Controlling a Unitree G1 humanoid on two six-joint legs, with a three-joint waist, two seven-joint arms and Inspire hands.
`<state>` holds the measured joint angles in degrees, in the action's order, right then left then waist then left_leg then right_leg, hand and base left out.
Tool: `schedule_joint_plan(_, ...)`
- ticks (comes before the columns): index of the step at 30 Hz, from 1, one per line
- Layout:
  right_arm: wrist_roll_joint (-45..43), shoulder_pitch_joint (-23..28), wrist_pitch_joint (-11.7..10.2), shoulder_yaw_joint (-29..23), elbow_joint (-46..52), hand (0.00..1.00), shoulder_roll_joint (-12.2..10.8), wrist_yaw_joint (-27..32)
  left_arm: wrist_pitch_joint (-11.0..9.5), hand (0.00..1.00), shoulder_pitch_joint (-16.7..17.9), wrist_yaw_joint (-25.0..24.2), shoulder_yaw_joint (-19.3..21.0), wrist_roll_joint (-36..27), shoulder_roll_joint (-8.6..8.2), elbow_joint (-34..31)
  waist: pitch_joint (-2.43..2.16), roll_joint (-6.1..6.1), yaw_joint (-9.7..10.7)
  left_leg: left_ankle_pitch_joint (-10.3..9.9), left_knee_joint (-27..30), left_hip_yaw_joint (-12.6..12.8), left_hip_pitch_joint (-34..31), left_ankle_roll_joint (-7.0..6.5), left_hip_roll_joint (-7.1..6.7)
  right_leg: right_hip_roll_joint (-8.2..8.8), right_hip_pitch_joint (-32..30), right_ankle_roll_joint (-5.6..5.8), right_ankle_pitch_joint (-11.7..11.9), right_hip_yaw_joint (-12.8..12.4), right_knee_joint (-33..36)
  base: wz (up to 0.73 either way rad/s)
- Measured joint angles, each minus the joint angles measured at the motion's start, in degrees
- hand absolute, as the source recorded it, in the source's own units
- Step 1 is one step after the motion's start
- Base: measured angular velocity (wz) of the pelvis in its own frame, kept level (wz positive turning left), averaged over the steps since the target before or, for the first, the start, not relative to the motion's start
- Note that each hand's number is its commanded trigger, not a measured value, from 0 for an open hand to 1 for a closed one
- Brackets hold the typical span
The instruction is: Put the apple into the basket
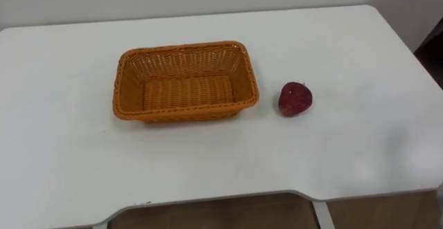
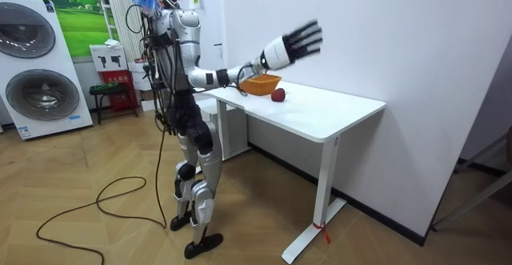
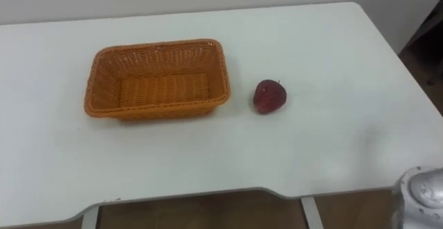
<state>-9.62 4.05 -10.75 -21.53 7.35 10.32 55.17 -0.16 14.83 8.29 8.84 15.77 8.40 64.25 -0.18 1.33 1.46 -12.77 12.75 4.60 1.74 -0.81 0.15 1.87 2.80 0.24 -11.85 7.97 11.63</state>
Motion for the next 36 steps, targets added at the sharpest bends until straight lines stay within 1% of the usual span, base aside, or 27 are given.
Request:
schedule_joint_plan(1, -0.1, 0.0, -0.5, 1.8, 0.3, 0.00, 0.9, -1.8, 0.0, 0.00, 0.0, 0.0, -0.8, 0.0, 0.02, 0.0, 0.11, 0.21, -0.2, 0.0, 0.0, 0.0, 0.0, 0.00, 0.01, 0.00, 0.0, -0.04, 0.0, 0.0, 0.0, 0.00)
schedule_joint_plan(2, 0.1, 0.0, -0.4, 2.9, 0.1, 0.00, 1.2, -4.5, 0.0, 0.00, 0.1, -0.2, -1.3, 0.0, -0.03, -0.1, 0.17, 0.30, -0.5, 0.0, 0.0, 0.0, 0.0, 0.00, 0.01, 0.01, 0.1, -0.04, 0.1, 0.1, 0.0, 0.03)
schedule_joint_plan(3, 0.4, 0.0, -0.4, 3.5, 0.1, 0.00, 1.2, -5.7, 0.0, 0.00, 0.1, -0.2, -1.4, 0.0, -0.05, -0.2, 0.20, 0.27, -0.6, 0.0, 0.0, -0.1, 0.0, 0.00, 0.01, 0.01, 0.1, -0.03, 0.1, 0.1, 0.0, 0.00)
schedule_joint_plan(6, 2.1, 0.0, -0.4, 7.1, -1.7, 0.00, 1.2, -12.2, 0.0, 0.00, -0.1, -0.9, -2.4, 0.0, -0.02, -0.2, 0.22, 0.20, -0.5, 0.0, 0.0, -0.2, -0.2, 0.00, 0.03, 0.01, 0.2, -0.05, 0.1, 0.1, 0.0, 0.00)
schedule_joint_plan(7, 2.5, 0.0, 0.0, 8.3, -3.0, 0.00, 1.2, -14.7, 0.0, 0.00, -0.1, -1.4, -2.4, 0.0, 0.00, -0.2, 0.25, 0.15, -0.5, 0.0, -0.1, -0.2, -0.3, 0.00, 0.04, 0.01, 0.1, -0.06, 0.1, 0.1, 0.0, 0.00)
schedule_joint_plan(8, 2.6, 0.0, 0.5, 9.6, -4.2, 0.00, 1.2, -17.0, 0.0, 0.00, -0.3, -1.8, -2.4, 0.0, 0.00, -0.2, 0.41, -0.10, -0.5, 0.0, -0.1, -0.2, -0.4, 0.00, 0.04, 0.02, 0.0, -0.07, 0.2, 0.1, 0.0, 0.00)
schedule_joint_plan(9, 2.7, 0.0, 0.8, 10.2, -4.6, 0.00, 1.2, -18.1, 0.0, 0.00, -0.3, -1.9, -2.5, 0.0, 0.00, -0.3, 0.43, -0.24, -0.6, 0.0, -0.2, -0.1, -0.5, 0.00, 0.03, 0.02, -0.1, -0.07, 0.2, 0.1, 0.0, 0.00)
schedule_joint_plan(11, 4.1, 0.0, 1.0, 12.6, -6.2, 0.00, 1.2, -22.1, 0.0, 0.00, -0.3, -2.9, -2.4, 0.1, 0.21, -1.4, 0.26, -0.58, -0.7, 0.0, -0.2, -0.1, -0.9, 0.00, 0.05, 0.02, -0.8, -0.07, 0.1, 0.1, 0.0, -0.02)
schedule_joint_plan(12, 4.6, 0.0, 1.0, 13.1, -6.8, 0.00, 1.3, -23.0, 0.0, 0.00, -0.3, -3.0, -2.4, 0.2, 0.26, -1.8, 0.22, -0.59, -0.8, 0.0, -0.2, -0.1, -1.0, 0.00, 0.06, 0.01, -0.7, -0.07, 0.2, 0.1, 0.0, 0.00)
schedule_joint_plan(14, 5.6, -0.1, 1.4, 14.1, -9.8, 0.00, 1.3, -26.9, 0.0, 0.00, -0.5, -3.6, -2.5, 0.2, 0.33, -2.7, 0.16, -0.43, -1.6, 0.0, -0.2, -0.1, -0.9, 0.01, 0.04, 0.00, -0.7, -0.07, 0.2, 0.1, 0.0, 0.00)
schedule_joint_plan(17, 7.1, -0.1, 2.2, 14.3, -12.5, 0.00, 1.3, -30.9, 0.1, 0.00, 0.0, -4.1, -3.0, 0.3, 0.63, -4.0, 0.16, -0.06, -2.1, 0.0, -0.8, -0.2, -0.4, 0.01, 0.04, -0.01, -0.5, -0.06, 0.2, 0.1, 0.0, 0.00)
schedule_joint_plan(23, 9.5, -0.2, 2.8, 15.7, -13.9, 0.00, 1.3, -36.5, 0.2, 0.00, 0.7, -5.5, -3.4, 0.3, 1.12, -4.8, 0.20, 0.34, -2.4, 0.0, -1.1, -0.6, 0.0, 0.00, -0.05, 0.04, 0.4, 0.04, 0.2, 0.6, -1.0, 0.02)
schedule_joint_plan(27, 9.8, -0.7, 3.0, 15.8, -16.2, 0.00, 1.3, -38.2, 0.2, 0.00, 0.6, -5.7, -3.4, 0.2, 1.14, -4.9, 0.29, 0.25, -2.6, 0.0, -1.1, -0.8, 0.0, 0.01, -0.04, 0.04, 0.5, 0.04, 0.2, 0.9, -1.0, 0.02)
schedule_joint_plan(29, 9.8, -0.7, 3.3, 15.8, -16.4, 0.00, 1.4, -39.6, 0.2, 0.00, 0.6, -6.3, -3.4, 0.2, 1.25, -5.0, 0.47, 0.12, -2.6, 0.0, -1.0, -0.8, -0.1, 0.00, -0.04, 0.05, 0.5, 0.03, 0.2, 0.9, -1.0, 0.00)
schedule_joint_plan(36, 9.9, -0.7, 3.3, 15.8, -16.4, 0.00, 2.1, -42.4, 0.2, 0.00, 0.7, -7.1, -3.4, 0.1, 1.25, -4.9, 0.60, 0.30, -2.9, 0.0, -0.8, -0.8, -0.1, 0.00, -0.05, 0.07, 0.7, 0.03, 0.2, 1.0, -1.0, 0.00)
